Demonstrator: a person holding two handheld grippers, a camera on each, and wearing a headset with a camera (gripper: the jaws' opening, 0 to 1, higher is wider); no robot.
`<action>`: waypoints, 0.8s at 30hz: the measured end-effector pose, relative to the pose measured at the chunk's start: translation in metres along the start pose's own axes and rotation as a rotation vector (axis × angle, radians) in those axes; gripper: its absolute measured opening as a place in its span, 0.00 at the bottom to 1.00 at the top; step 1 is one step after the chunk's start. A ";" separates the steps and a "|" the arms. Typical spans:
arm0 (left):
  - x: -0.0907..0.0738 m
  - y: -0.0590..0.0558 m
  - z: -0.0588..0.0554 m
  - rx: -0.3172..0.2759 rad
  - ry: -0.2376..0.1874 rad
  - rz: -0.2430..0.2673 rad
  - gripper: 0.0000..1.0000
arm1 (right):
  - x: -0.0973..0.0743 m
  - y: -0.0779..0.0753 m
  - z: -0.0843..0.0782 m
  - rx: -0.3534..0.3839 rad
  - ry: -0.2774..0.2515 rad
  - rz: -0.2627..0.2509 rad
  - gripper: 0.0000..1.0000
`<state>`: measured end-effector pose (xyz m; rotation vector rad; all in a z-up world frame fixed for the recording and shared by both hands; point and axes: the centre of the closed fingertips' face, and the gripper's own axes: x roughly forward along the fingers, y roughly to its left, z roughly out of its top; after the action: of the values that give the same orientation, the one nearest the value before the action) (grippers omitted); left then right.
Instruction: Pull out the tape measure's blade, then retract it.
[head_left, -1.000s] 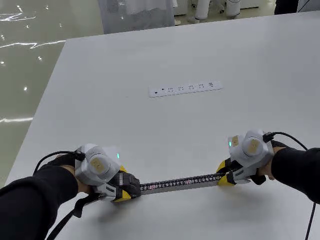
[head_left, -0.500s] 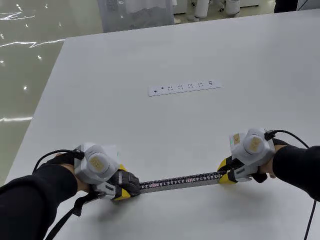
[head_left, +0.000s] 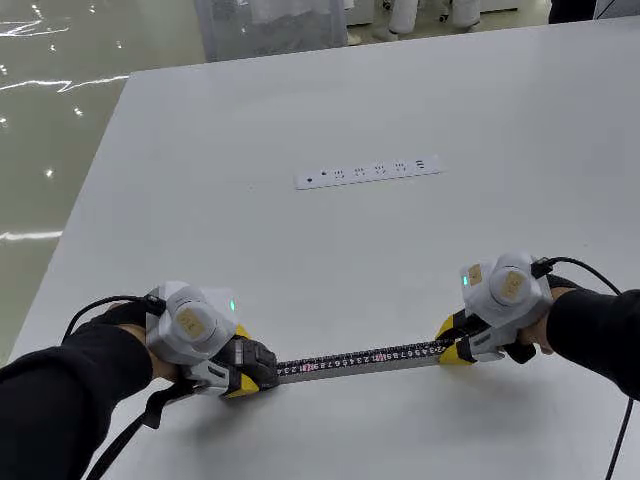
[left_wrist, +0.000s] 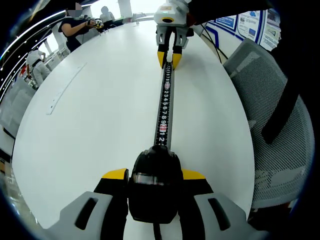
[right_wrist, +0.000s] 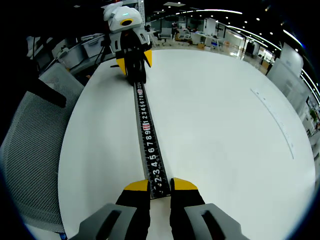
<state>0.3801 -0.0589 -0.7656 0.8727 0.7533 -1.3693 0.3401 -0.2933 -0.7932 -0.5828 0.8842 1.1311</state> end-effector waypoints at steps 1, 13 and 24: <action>0.000 0.000 0.000 0.001 0.000 0.001 0.33 | 0.000 0.000 0.000 0.000 0.000 0.000 0.10; 0.000 0.001 0.000 -0.007 -0.013 0.003 0.33 | 0.000 0.000 0.000 -0.013 0.031 0.008 0.10; 0.001 -0.001 0.001 -0.012 -0.003 -0.006 0.33 | 0.000 0.000 -0.001 -0.019 0.056 0.008 0.10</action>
<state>0.3796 -0.0602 -0.7662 0.8600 0.7613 -1.3698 0.3401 -0.2935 -0.7938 -0.6294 0.9259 1.1361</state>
